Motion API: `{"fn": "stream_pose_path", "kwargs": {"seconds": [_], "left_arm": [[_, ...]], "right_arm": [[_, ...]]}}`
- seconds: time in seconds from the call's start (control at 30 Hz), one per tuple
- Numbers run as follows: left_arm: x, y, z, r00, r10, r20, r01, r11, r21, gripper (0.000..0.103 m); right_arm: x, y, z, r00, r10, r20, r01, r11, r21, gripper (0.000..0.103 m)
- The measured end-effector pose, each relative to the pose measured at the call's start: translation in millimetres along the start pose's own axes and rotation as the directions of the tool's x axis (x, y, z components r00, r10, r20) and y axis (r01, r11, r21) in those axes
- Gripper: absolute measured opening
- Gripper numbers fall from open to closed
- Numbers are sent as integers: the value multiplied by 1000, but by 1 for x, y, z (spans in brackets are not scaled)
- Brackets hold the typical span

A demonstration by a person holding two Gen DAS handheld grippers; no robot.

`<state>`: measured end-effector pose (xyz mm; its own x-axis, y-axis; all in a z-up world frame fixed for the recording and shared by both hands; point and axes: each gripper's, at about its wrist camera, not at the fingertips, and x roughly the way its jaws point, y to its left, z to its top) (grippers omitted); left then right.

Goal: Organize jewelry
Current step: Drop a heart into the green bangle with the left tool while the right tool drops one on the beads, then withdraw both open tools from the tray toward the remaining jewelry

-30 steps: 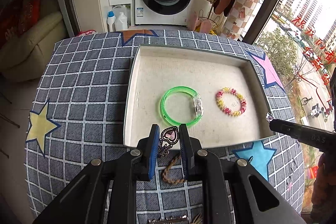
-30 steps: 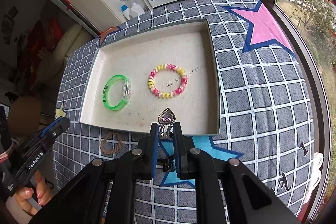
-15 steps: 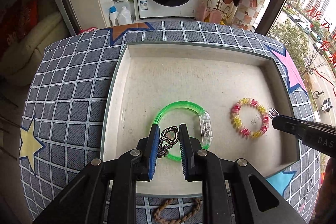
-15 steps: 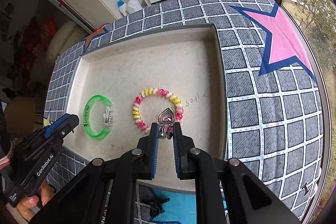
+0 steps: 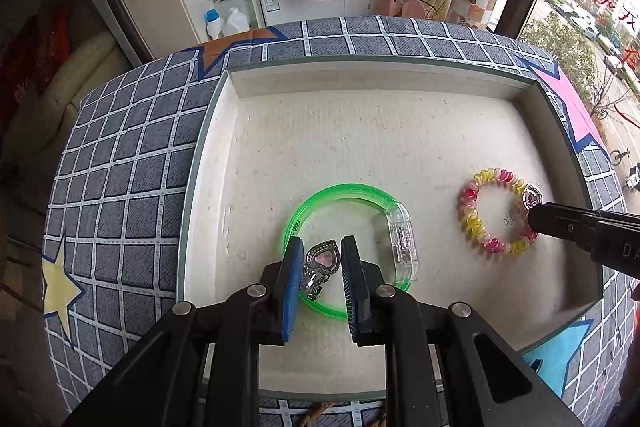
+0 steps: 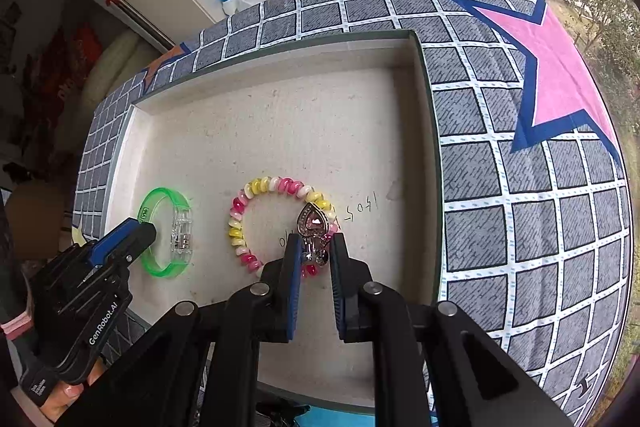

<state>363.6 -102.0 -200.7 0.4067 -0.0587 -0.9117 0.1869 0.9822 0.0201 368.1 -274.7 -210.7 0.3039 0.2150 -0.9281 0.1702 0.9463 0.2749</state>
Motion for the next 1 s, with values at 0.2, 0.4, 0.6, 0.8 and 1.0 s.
{"fn": "stream_pose_path", "kwargs": {"seconds": [0.2, 0.4, 0.6, 0.8, 1.0], "left_arm": [[-7, 3, 0, 1000, 7, 21, -7, 1000, -7, 32], [-24, 7, -1, 997, 29, 70, -27, 999, -34, 103], [-44, 13, -2, 993, 30, 111, -24, 998, -49, 103], [-67, 24, -20, 991, 43, 129, -37, 998, -47, 103], [-78, 38, -53, 996, 31, 81, -26, 998, -59, 103]], "right_arm": [[-2, 1, 0, 1000, 2, 13, -2, 1000, 8, 47], [-16, 1, -1, 998, 45, 39, -47, 998, 37, 48], [-35, 7, -5, 995, 74, 71, -76, 997, 33, 54], [-56, 14, -19, 989, 110, 95, -113, 993, 36, 63], [-70, 23, -44, 985, 138, 103, -142, 989, 35, 86]]}}
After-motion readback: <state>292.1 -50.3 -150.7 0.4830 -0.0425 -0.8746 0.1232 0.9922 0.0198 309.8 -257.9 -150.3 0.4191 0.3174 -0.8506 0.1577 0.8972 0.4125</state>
